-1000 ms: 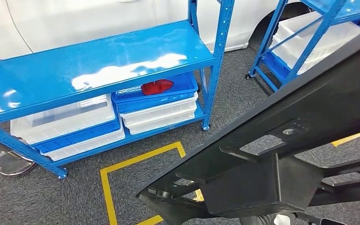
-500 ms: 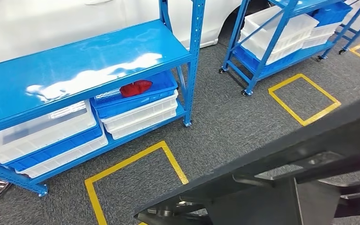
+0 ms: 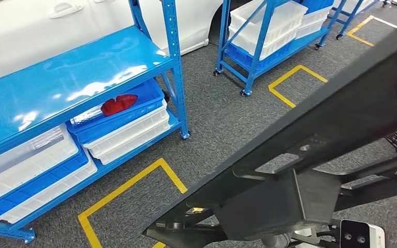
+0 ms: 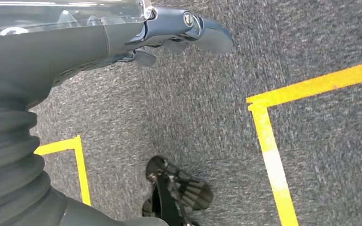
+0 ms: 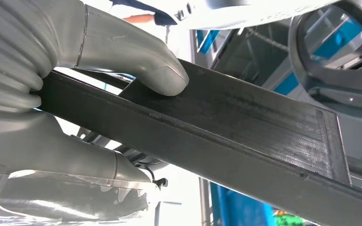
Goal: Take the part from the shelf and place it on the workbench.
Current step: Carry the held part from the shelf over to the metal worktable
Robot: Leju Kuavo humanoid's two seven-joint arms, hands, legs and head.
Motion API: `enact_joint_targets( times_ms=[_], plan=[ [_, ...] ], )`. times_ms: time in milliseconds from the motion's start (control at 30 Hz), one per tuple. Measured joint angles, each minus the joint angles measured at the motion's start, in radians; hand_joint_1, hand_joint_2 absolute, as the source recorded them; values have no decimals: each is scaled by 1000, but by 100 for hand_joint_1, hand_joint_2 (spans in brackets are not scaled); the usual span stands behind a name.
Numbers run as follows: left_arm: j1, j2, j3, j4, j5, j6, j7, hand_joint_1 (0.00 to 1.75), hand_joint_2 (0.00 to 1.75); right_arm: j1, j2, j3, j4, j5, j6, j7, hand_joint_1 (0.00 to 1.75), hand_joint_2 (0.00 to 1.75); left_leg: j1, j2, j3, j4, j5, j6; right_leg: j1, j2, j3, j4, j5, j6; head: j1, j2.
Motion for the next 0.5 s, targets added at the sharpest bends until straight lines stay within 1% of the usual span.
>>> enact_joint_targets(
  times_ms=[33, 67, 100, 133, 167, 200, 233, 267, 300, 333, 367, 400, 433, 467, 500],
  plan=[
    [1, 0, 0, 0, -1, 1, 0, 0, 175, -1, 0, 3, 6, -2, 0, 0, 175, 175, 0, -1, -5, 8, 9, 0, 1, 12, -1, 3, 0, 0, 0, 0],
    [2, 0, 1, 0, -1, 3, 0, 0, 175, -3, 0, 6, 11, -8, 2, 0, 175, 175, 0, -3, 10, -27, 38, 1, 1, 24, -2, 6, -1, 1, 0, 0],
    [2, 0, 2, 0, -2, 7, 1, 0, 175, -6, 0, 9, 16, -15, 5, 0, 175, 175, 1, -11, 40, -92, 77, 3, 1, 35, -3, 11, -2, 2, 0, 0],
    [3, 1, 3, 0, -4, 13, 3, 0, 175, -12, 1, 12, 22, -23, 8, 0, 175, 175, 2, -28, 72, -162, 106, 6, 2, 46, -5, 16, -3, 5, 0, 0],
    [4, 1, 4, 0, -6, 21, 7, 0, 175, -21, 3, 15, 29, -32, 11, 0, 175, 175, 2, -44, 97, -219, 126, 9, 2, 57, -9, 21, -4, 9, 0, 0],
    [5, 2, 5, 0, -9, 29, 13, 0, 175, -30, 5, 18, 37, -39, 13, 0, 175, 175, 1, -55, 110, -252, 134, 13, 2, 67, -13, 25, -4, 14, 1, 0],
    [4, 4, 5, 0, -12, 35, 20, 0, 175, -38, 7, 22, 45, -46, 13, 0, 175, 175, 0, -60, 113, -263, 131, 17, 1, 76, -18, 26, -3, 20, 1, 0],
    [3, 6, 5, 0, -15, 40, 26, 0, 175, -46, 9, 25, 52, -51, 11, 0, 175, 175, -1, -53, 113, -266, 134, 22, 0, 85, -21, 26, 0, 27, 1, 0],
    [2, 7, 6, 0, -17, 43, 32, 0, 175, -53, 11, 27, 58, -55, 7, 0, 175, 175, 0, -43, 115, -269, 137, 29, -2, 88, -24, 26, 1, 32, 0, 0],
    [1, 10, 6, 0, -18, 45, 37, 0, 175, -61, 12, 29, 63, -58, 3, 0, 175, 175, 2, -34, 116, -273, 140, 35, -1, 77, -28, 34, -5, 38, 2, 0],
    [2, 12, 8, 0, -17, 48, 41, 0, 175, -71, 13, 29, 68, -61, 0, 0, 175, 175, 4, -24, 118, -277, 144, 42, -1, 59, -41, 60, -22, 43, 5, 0],
    [3, 14, 10, 0, -16, 50, 45, 0, 175, -80, 15, 31, 74, -63, -3, 0, 175, 175, 4, -14, 118, -279, 146, 46, -2, 35, -64, 108, -50, 48, 8, 0],
    [5, 16, 14, 0, -14, 52, 48, 0, 175, -89, 18, 32, 81, -65, -5, 0, 175, 175, 3, -5, 117, -280, 146, 49, -3, 13, -97, 174, -83, 53, 11, 0],
    [7, 17, 17, 0, -12, 54, 51, 0, 175, -96, 20, 34, 88, -65, -8, 0, 175, 175, 2, 6, 116, -280, 146, 51, -6, 2, -131, 245, -113, 58, 13, 0],
    [9, 19, 20, 0, -10, 55, 53, 0, 175, -99, 23, 36, 95, -65, -10, 0, 175, 175, 1, 16, 115, -280, 145, 51, -9, -3, -157, 298, -129, 62, 13, 0]
  ],
)
